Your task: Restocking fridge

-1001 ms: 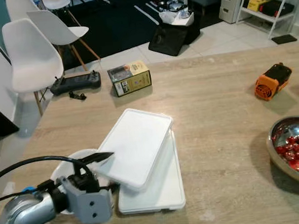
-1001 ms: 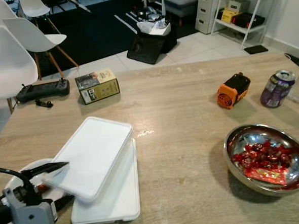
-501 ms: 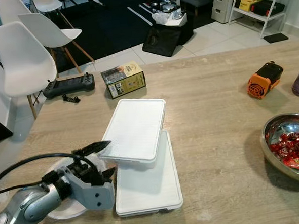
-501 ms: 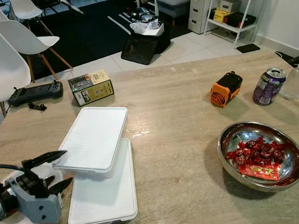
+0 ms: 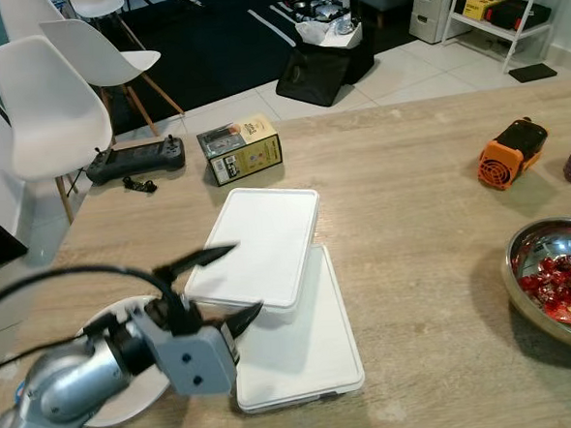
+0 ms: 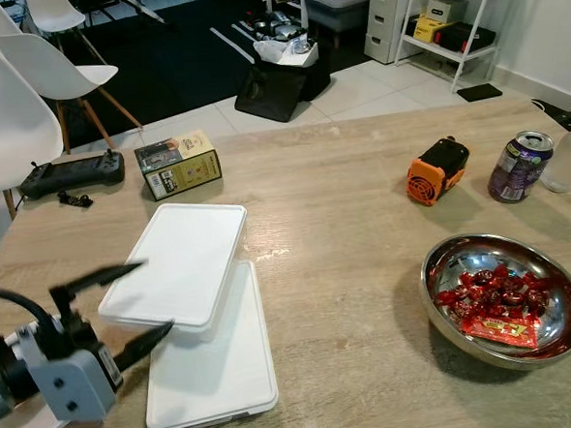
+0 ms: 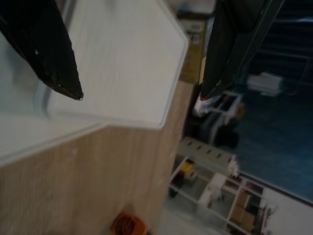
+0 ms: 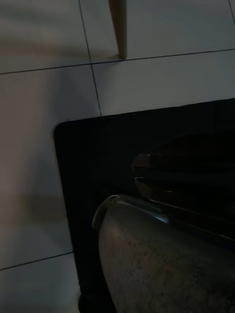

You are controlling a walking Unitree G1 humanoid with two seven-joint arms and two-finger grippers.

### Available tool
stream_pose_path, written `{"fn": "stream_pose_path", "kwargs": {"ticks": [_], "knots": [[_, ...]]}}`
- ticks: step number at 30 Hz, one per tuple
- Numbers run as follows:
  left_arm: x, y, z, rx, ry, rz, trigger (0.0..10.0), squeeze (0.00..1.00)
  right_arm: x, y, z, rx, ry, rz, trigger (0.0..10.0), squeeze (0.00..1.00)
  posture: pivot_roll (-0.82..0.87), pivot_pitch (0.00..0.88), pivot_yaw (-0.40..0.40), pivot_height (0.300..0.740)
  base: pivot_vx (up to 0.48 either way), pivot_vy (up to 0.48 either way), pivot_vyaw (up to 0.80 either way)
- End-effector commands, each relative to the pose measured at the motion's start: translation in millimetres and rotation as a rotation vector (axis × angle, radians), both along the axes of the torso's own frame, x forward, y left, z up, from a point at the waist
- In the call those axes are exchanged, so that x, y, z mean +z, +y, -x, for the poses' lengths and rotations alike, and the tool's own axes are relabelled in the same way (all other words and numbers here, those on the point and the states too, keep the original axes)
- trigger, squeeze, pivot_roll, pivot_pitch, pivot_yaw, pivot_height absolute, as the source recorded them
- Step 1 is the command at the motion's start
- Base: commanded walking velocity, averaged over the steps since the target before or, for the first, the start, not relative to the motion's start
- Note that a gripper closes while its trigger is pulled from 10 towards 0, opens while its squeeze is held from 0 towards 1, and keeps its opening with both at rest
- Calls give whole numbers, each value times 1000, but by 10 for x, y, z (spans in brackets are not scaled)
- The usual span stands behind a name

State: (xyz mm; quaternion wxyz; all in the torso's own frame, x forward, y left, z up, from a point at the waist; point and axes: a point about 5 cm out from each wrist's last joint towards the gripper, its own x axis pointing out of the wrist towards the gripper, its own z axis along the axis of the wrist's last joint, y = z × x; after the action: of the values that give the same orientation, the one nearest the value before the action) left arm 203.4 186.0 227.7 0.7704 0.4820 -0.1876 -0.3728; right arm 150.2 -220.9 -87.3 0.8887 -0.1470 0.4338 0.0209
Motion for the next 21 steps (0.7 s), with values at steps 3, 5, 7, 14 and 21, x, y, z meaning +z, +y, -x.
{"fn": "stream_pose_path", "kwargs": {"ticks": [3,5,7,14,21], "knots": [[7,46,111,-58,185,-72,10000,0,-31,35,49,4,25,-7,10000,0,108,134,59,740,0,0,0],[118,95,33,-5,274,64,10000,0,-30,35,46,5,24,-8,10000,0,110,133,61,740,0,0,0],[258,203,-155,97,291,232,10000,0,-30,35,46,5,24,-7,10000,0,110,133,61,740,0,0,0],[714,780,-734,415,219,690,10000,0,-29,32,45,4,25,-6,10000,0,101,123,56,740,0,0,0],[679,1439,-967,635,355,1112,10000,0,-22,22,32,4,21,-3,10000,0,82,113,44,740,0,0,0]]}}
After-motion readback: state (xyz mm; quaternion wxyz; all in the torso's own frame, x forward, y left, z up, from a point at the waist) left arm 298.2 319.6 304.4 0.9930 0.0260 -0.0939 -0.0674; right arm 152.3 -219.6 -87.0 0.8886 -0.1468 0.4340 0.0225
